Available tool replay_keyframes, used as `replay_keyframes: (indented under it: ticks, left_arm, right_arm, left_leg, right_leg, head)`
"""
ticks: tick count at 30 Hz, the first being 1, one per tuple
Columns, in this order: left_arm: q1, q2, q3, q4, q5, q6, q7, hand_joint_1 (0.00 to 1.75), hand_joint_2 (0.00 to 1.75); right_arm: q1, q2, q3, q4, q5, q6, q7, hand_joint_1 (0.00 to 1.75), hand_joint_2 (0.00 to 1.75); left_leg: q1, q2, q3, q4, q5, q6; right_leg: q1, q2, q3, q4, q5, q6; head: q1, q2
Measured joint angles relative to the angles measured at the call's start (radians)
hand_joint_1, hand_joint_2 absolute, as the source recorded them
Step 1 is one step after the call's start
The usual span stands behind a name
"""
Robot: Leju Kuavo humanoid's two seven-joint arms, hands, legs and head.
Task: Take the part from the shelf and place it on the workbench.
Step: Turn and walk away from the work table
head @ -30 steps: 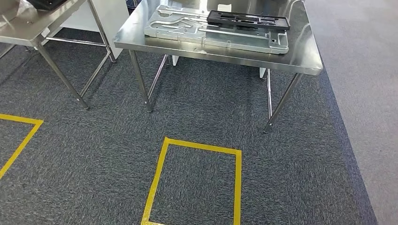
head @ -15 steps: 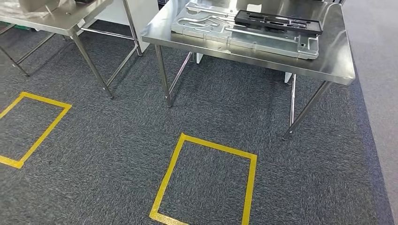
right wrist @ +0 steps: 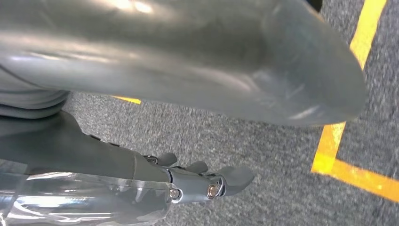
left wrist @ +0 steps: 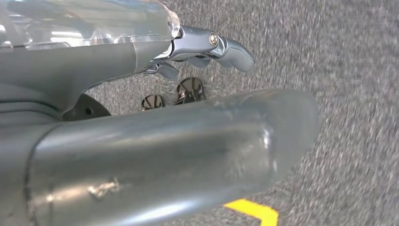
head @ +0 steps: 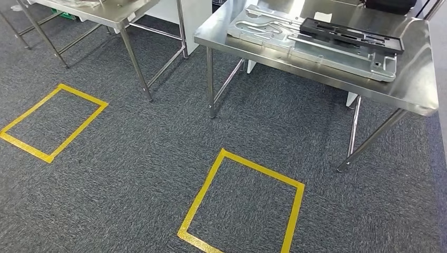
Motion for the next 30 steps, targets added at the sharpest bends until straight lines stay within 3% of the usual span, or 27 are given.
replay_keyframes:
  ticks: [1, 3, 4, 5, 6, 7, 9, 10, 12, 13, 15, 16, 18, 20, 21, 22, 25, 26, 28, 30]
  left_arm:
    - [-0.001, 0.001, 0.001, 0.0, 0.008, 0.004, 0.0, 0.0, 0.0]
    - [-0.003, 0.004, 0.002, 0.0, 0.021, 0.009, 0.001, 0.0, 0.0]
    - [-0.004, 0.006, 0.003, 0.0, 0.025, 0.011, 0.002, 0.0, 0.0]
    - [-0.004, 0.007, 0.003, 0.0, 0.028, 0.013, 0.003, 0.0, 0.0]
    - [-0.003, 0.009, 0.004, 0.0, 0.029, 0.015, 0.003, 0.0, 0.0]
    - [-0.003, 0.01, 0.004, 0.0, 0.03, 0.017, 0.004, 0.0, 0.0]
    - [-0.005, 0.011, 0.004, 0.0, 0.032, 0.017, 0.004, 0.0, 0.0]
    - [-0.006, 0.012, 0.004, 0.0, 0.032, 0.017, 0.004, 0.0, 0.0]
    - [-0.006, 0.014, 0.004, 0.0, 0.032, 0.017, 0.005, 0.0, 0.0]
    - [-0.006, 0.015, 0.004, 0.0, 0.032, 0.018, 0.005, 0.0, 0.0]
    - [-0.004, 0.017, 0.005, 0.0, 0.033, 0.018, 0.005, 0.0, 0.0]
    - [-0.004, 0.018, 0.005, 0.0, 0.034, 0.018, 0.005, 0.0, 0.0]
    - [-0.006, 0.019, 0.005, 0.0, 0.035, 0.018, 0.005, 0.0, 0.0]
    - [-0.006, 0.02, 0.005, 0.0, 0.035, 0.018, 0.005, 0.0, 0.0]
    - [-0.005, 0.02, 0.005, 0.0, 0.035, 0.018, 0.005, 0.0, 0.0]
    - [-0.004, 0.021, 0.005, 0.0, 0.035, 0.018, 0.005, 0.0, 0.0]
    - [-0.006, 0.022, 0.005, 0.0, 0.035, 0.018, 0.005, 0.0, 0.0]
    - [-0.007, 0.023, 0.005, 0.0, 0.035, 0.018, 0.005, 0.0, 0.0]
    - [-0.006, 0.024, 0.005, 0.0, 0.035, 0.018, 0.005, 0.0, 0.0]
    - [-0.004, 0.025, 0.005, 0.0, 0.035, 0.018, 0.005, 0.0, 0.0]
  right_arm:
    - [0.0, 0.0, 0.002, 0.0, 0.006, 0.003, 0.0, 0.0, 0.0]
    - [0.002, 0.0, 0.007, 0.002, 0.019, 0.008, 0.004, 0.0, 0.0]
    - [0.002, 0.0, 0.009, 0.003, 0.023, 0.01, 0.007, 0.0, 0.0]
    - [0.002, 0.0, 0.011, 0.004, 0.027, 0.012, 0.009, 0.0, 0.0]
    - [0.002, 0.0, 0.012, 0.005, 0.029, 0.014, 0.01, 0.0, 0.0]
    - [0.002, 0.0, 0.014, 0.006, 0.029, 0.015, 0.011, 0.0, 0.0]
    - [0.003, 0.0, 0.016, 0.006, 0.03, 0.016, 0.011, 0.0, 0.0]
    - [0.003, 0.0, 0.017, 0.006, 0.03, 0.016, 0.011, 0.0, 0.0]
    - [0.002, 0.0, 0.018, 0.007, 0.03, 0.017, 0.012, 0.0, 0.0]
    - [0.0, 0.001, 0.019, 0.007, 0.03, 0.017, 0.012, 0.0, 0.0]
    - [0.0, 0.002, 0.02, 0.008, 0.03, 0.017, 0.012, 0.0, 0.0]
    - [0.001, 0.002, 0.021, 0.008, 0.03, 0.017, 0.012, 0.0, 0.0]
    - [0.004, 0.003, 0.021, 0.008, 0.03, 0.017, 0.012, 0.0, 0.0]
    - [0.005, 0.003, 0.021, 0.008, 0.03, 0.017, 0.012, 0.0, 0.0]
    - [0.005, 0.003, 0.021, 0.008, 0.03, 0.017, 0.012, 0.0, 0.0]
    - [0.004, 0.003, 0.022, 0.008, 0.03, 0.017, 0.012, 0.0, 0.0]
    - [0.002, 0.004, 0.023, 0.008, 0.03, 0.017, 0.012, 0.0, 0.0]
    - [0.001, 0.004, 0.023, 0.008, 0.03, 0.017, 0.012, 0.0, 0.0]
    - [-0.003, 0.004, 0.023, 0.009, 0.03, 0.017, 0.012, 0.0, 0.0]
    - [-0.007, 0.004, 0.024, 0.009, 0.03, 0.017, 0.012, 0.0, 0.0]
  left_leg:
    - [0.003, -0.007, -0.001, -0.004, 0.006, 0.007]
    - [0.001, -0.021, -0.01, -0.004, 0.011, 0.014]
    - [0.0, -0.031, -0.013, -0.003, 0.013, 0.014]
    - [-0.001, -0.042, -0.015, -0.002, 0.014, 0.014]
    - [-0.001, -0.053, -0.016, 0.0, 0.015, 0.013]
    - [-0.001, -0.066, -0.016, 0.001, 0.015, 0.012]
    - [-0.003, -0.088, -0.019, 0.009, 0.014, 0.005]
    - [-0.004, -0.099, -0.023, 0.013, 0.014, -0.001]
    - [-0.004, -0.117, -0.032, 0.017, 0.016, -0.015]
    - [-0.002, -0.125, -0.035, 0.015, 0.019, -0.022]
    - [-0.002, -0.101, -0.047, 0.035, 0.005, -0.032]
    - [-0.002, -0.076, -0.064, 0.071, -0.019, -0.036]
    - [-0.001, -0.034, -0.119, 0.195, -0.088, -0.043]
    - [0.001, -0.026, -0.161, 0.296, -0.125, -0.047]
    - [0.001, -0.024, -0.156, 0.295, -0.115, -0.048]
    - [0.002, -0.02, -0.131, 0.253, -0.09, -0.047]
    - [-0.004, 0.022, -0.023, 0.053, -0.016, -0.035]
    - [-0.008, 0.031, -0.009, 0.022, -0.01, -0.029]
    - [-0.011, 0.02, -0.01, 0.013, -0.009, -0.018]
    - [-0.007, 0.006, -0.007, 0.005, -0.001, -0.005]
  right_leg:
    - [-0.002, 0.022, -0.018, 0.041, -0.03, 0.003]
    - [-0.005, 0.059, -0.079, 0.173, -0.103, 0.006]
    - [-0.005, 0.066, -0.106, 0.232, -0.125, 0.007]
    - [-0.005, 0.068, -0.12, 0.261, -0.126, 0.007]
    - [-0.005, 0.07, -0.114, 0.25, -0.106, 0.007]
    - [-0.006, 0.074, -0.091, 0.201, -0.071, 0.005]
    - [-0.007, 0.108, -0.027, 0.062, -0.005, -0.002]
    - [-0.007, 0.125, -0.007, 0.015, 0.011, -0.005]
    - [-0.004, 0.138, 0.002, -0.013, 0.012, -0.012]
    - [-0.004, 0.128, 0.002, -0.014, 0.015, -0.017]
    - [-0.006, 0.105, 0.004, -0.02, 0.02, -0.031]
    - [-0.008, 0.093, 0.004, -0.024, 0.022, -0.038]
    - [-0.004, 0.066, 0.002, -0.025, 0.022, -0.046]
    - [-0.001, 0.041, 0.001, -0.024, 0.02, -0.048]
    - [0.0, 0.029, 0.001, -0.023, 0.02, -0.048]
    - [0.0, 0.018, 0.002, -0.023, 0.019, -0.047]
    - [0.005, -0.008, 0.009, -0.021, 0.014, -0.037]
    - [0.007, -0.016, 0.01, -0.02, 0.012, -0.031]
    - [0.009, -0.029, 0.014, -0.021, 0.012, -0.02]
    - [0.005, -0.013, 0.013, -0.01, -0.001, -0.007]
  head:
    - [0.002, 0.0]
    - [0.006, 0.0]
    - [0.006, 0.0]
    - [0.006, 0.0]
    - [0.006, 0.0]
    - [0.006, 0.0]
    - [0.006, 0.0]
    - [0.005, 0.0]
    - [0.005, 0.0]
    - [0.005, 0.0]
    - [0.002, 0.0]
    - [-0.001, 0.0]
    - [-0.007, 0.0]
    - [-0.007, 0.0]
    - [-0.007, 0.0]
    - [-0.007, 0.0]
    - [-0.007, 0.0]
    - [-0.006, 0.0]
    - [-0.003, 0.0]
    - [-0.001, 0.0]
